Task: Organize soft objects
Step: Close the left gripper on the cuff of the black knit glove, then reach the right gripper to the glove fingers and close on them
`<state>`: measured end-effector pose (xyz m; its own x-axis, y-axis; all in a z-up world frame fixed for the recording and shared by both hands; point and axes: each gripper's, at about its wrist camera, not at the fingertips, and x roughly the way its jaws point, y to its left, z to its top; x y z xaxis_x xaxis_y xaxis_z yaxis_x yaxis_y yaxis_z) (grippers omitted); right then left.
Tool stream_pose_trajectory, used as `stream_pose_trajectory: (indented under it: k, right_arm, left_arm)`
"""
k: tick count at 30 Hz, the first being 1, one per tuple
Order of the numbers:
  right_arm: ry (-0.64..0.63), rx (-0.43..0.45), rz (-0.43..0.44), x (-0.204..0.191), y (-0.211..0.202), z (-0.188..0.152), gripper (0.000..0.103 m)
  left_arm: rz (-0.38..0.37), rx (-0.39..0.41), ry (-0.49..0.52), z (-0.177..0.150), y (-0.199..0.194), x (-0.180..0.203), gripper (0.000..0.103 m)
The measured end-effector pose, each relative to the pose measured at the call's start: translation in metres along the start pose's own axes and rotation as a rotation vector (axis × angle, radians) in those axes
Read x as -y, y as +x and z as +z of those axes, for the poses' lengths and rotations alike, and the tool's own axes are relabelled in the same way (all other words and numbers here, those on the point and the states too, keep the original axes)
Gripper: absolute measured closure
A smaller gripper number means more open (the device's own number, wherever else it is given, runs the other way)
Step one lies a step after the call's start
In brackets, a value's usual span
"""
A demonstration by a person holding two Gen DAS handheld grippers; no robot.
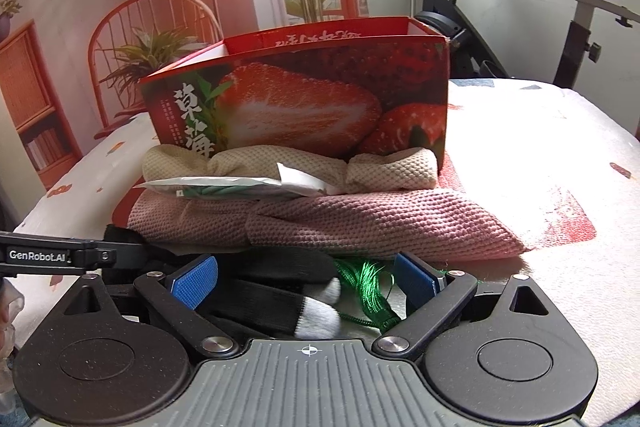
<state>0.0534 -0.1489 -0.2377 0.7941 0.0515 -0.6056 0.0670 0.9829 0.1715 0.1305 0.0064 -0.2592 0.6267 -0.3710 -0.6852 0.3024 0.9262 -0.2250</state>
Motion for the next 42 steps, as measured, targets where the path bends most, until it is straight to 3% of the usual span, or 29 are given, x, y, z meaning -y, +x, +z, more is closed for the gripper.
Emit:
stream_pose_trajectory:
  k: [12, 24, 37, 42]
  right_arm:
    - [0.014, 0.011, -0.072, 0.011, 0.003, 0.002, 0.01]
    - [0.022, 0.016, -0.068, 0.01, -0.002, 0.004, 0.013]
    - [-0.011, 0.007, 0.012, -0.008, -0.014, 0.003, 0.037]
    - [-0.051, -0.008, 0.043, -0.019, -0.011, 0.003, 0.038]
  left_arm:
    - [0.015, 0.004, -0.009, -0.002, -0.003, -0.004, 0.065]
    - [0.011, 0.002, -0.013, -0.004, -0.004, -0.004, 0.065]
    - [-0.022, -0.001, -0.036, -0.007, -0.005, -0.008, 0.064]
    - [-0.028, -0.001, -0.042, -0.008, -0.005, -0.009, 0.064]
